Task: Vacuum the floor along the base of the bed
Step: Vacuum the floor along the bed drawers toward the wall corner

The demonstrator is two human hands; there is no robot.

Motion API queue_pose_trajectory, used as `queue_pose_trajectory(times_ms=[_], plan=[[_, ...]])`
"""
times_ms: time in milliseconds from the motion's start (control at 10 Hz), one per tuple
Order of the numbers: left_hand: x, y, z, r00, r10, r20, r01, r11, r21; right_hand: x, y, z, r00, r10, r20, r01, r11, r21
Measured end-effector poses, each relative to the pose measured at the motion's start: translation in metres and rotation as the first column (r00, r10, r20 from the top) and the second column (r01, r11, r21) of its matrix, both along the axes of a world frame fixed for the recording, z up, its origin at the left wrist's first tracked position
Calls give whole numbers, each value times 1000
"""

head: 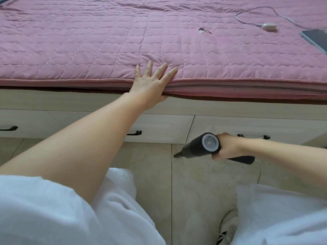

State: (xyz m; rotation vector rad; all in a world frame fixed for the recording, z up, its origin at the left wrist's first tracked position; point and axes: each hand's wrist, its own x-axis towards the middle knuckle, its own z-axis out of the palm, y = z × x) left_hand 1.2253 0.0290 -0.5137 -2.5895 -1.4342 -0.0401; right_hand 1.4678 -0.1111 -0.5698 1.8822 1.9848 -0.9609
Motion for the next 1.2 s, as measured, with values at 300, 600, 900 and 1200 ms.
queue_pose_trajectory(times_ms=[300, 600, 900, 1200], plan=[[0, 0, 0, 1000, 2, 7, -2, 1000, -4, -8, 8, -5, 1000, 28, 5, -28, 1000, -5], [0, 1, 0, 1000, 1, 6, -1, 1000, -11, -9, 4, -5, 999, 45, 28, -44, 998, -42], [1, 1, -1, 1000, 5, 0, -5, 1000, -3, 1, -3, -1, 996, 35, 83, -30, 998, -53], [1, 1, -3, 1000, 3, -3, -3, 1000, 5, 2, -1, 4, 998, -5, 68, 6, 1000, -11]])
